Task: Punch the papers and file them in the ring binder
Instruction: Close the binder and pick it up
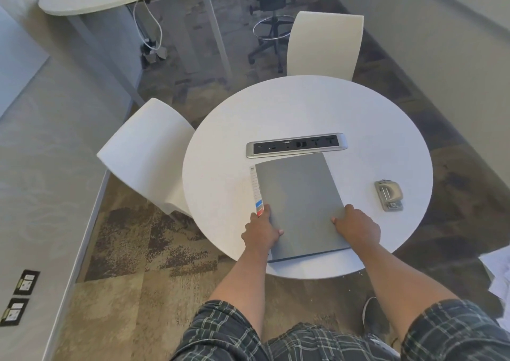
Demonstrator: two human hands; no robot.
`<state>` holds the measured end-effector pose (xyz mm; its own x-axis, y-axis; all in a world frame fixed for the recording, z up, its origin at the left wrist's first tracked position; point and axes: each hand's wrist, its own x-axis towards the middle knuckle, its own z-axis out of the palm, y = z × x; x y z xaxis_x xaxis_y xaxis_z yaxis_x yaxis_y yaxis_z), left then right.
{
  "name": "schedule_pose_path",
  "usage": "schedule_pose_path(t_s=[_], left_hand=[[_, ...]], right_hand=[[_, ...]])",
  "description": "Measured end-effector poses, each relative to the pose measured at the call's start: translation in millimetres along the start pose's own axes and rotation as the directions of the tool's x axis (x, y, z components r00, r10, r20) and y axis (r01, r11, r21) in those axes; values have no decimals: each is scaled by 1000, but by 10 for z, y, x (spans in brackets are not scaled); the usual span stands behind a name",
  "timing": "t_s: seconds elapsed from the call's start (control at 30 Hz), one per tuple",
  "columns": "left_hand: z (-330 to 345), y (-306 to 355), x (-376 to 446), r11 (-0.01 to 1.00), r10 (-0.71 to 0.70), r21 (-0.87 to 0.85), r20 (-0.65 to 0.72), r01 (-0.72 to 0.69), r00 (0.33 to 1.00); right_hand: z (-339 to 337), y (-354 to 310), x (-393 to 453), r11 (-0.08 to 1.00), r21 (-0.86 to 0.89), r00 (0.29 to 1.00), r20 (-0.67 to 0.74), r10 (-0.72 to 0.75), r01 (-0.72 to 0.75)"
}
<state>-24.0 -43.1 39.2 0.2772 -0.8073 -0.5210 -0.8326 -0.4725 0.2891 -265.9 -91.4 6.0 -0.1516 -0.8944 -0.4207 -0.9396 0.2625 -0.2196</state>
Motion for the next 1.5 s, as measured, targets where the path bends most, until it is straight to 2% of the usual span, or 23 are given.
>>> schedule_pose_path(t_s=[0.07,0.17,0.53,0.63,0.73,0.83,0.97,1.17,1.33,1.5], left_hand=[[30,15,9,1000,-17,13,4,17,1000],[80,25,17,999,-41,8,5,41,999],[186,51,57,998,-43,-49,-16,42,999],[159,82,57,990,-77,-123,-5,75,997],[97,83,66,949,-156,-274,20,155,988],[48,8,110,864,-217,-445,91,235,972],[39,-121,152,686,-216,-660,216,306,952],[-36,-145,127,441,-157,-839,278,319,948],[-138,-93,107,358,-68,-892,268,275,961],[-241,-29,114,336,19,-913,251,230,968]], right_hand=[[18,-7,-31,993,-93,997,-31,-73,70],[23,-24,-39,977,-154,989,18,-145,146],[26,-48,36,958,-221,972,185,-144,184],[28,-55,47,960,-210,967,211,-141,186],[30,-19,57,963,-185,959,241,-146,194],[41,62,49,969,-128,956,234,-177,211],[51,170,11,968,-60,952,207,-225,242],[0,327,-33,958,231,955,198,-219,172],[-24,371,-59,911,412,986,138,-91,26],[-73,455,-79,753,648,976,216,-38,-114]])
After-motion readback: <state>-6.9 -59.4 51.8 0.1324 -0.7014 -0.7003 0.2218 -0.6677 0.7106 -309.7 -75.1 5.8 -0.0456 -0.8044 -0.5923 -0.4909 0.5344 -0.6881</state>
